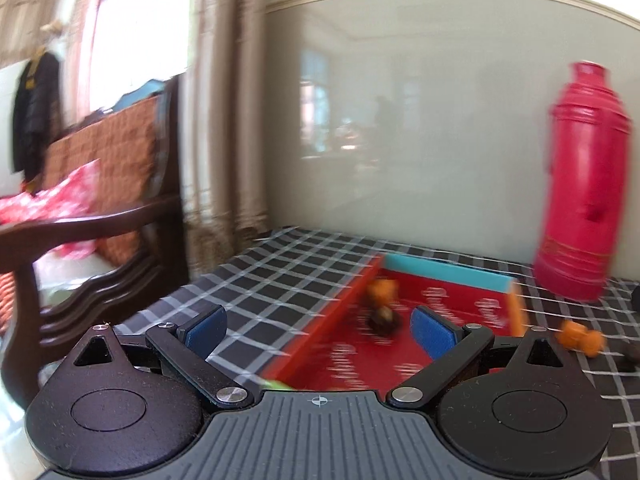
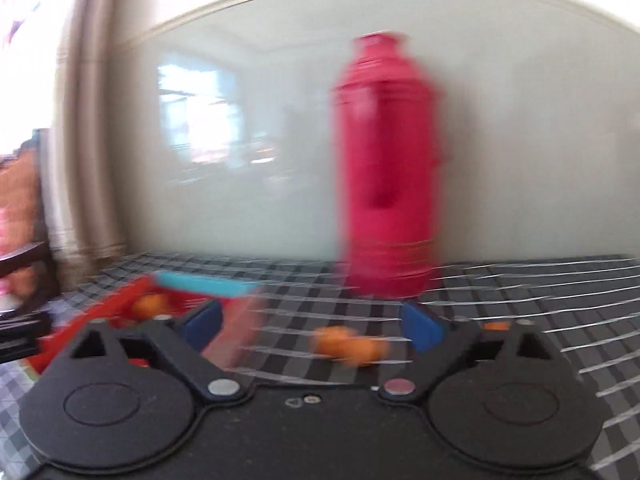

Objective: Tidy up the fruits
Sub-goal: 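Carry the dark brown piece with the right tool into the box and release, then move the left tool to a dark brown piece and grasp it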

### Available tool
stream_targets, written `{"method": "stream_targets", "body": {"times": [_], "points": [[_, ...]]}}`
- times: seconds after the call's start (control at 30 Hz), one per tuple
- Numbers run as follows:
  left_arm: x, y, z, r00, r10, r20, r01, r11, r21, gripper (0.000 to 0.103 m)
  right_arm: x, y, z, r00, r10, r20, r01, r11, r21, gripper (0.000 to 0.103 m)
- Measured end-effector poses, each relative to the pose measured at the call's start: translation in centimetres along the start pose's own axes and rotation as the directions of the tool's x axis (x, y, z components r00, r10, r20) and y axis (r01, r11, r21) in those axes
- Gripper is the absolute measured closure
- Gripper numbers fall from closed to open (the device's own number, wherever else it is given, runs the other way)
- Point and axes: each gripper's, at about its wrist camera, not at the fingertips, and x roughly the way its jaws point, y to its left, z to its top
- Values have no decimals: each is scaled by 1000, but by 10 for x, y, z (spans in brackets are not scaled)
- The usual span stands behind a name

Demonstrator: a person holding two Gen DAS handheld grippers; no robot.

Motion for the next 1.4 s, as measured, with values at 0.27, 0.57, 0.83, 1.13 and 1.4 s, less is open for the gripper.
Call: {"method": "stream_targets", "body": {"times": [0.27, 0.57, 0.83, 1.13, 1.4], "points": [[-9, -94, -8, 966, -251, -56, 255, 960, 111, 5, -9, -76, -10, 904, -428, -9, 428, 904, 27, 6], [-10, -218, -19, 866, -479, -142, 500, 831, 244, 6, -15, -126, -22, 768, -638, -54, 639, 769, 16, 6], [10, -274, -29, 838, -507, -203, 545, 796, 262, 25, -23, -146, -22, 807, -588, -57, 590, 804, 69, 6], [37, -294, -41, 807, -504, -309, 576, 786, 222, 58, -24, -147, -18, 842, -537, -55, 540, 836, 102, 6], [34, -285, -41, 802, -529, -278, 586, 787, 192, 65, -27, -149, -16, 856, -515, -46, 516, 846, 134, 6]]}}
